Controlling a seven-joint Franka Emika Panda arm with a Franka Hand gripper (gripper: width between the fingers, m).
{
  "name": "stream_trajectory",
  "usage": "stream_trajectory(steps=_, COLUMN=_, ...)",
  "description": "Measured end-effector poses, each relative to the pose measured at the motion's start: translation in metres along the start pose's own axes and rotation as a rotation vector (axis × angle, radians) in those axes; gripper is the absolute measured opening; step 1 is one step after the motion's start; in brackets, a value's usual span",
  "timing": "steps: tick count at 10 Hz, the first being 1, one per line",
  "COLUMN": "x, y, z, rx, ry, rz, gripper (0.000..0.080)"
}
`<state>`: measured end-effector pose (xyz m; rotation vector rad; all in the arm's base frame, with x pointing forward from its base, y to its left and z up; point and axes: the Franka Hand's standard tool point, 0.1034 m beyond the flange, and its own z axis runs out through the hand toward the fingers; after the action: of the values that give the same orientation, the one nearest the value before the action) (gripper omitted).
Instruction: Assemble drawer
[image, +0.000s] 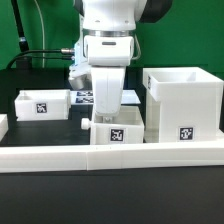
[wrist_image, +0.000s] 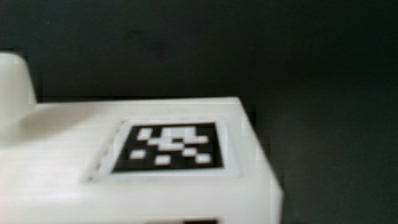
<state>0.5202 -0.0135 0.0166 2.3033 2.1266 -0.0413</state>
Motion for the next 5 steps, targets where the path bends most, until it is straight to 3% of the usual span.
stream_trajectory(steps=1, x=0.0, y=0.001, z=0.0, rx=-0.006, ry=0.001, rz=0.0, gripper=0.0041)
stream_trajectory(steps=2, x=0.001, y=0.002, z=0.0, rx=-0.032, ry=0.005, rz=0.0, gripper=0.0041)
stream_trajectory(steps=3, x=0.001, y=0.0, z=0.002, rx=-0.023, ry=0.004, rz=0.001, gripper=0.0041)
stream_trajectory(steps=5, x=0.012, y=0.005, z=0.001, rx=-0.049, ry=0.013, rz=0.021, gripper=0.0041)
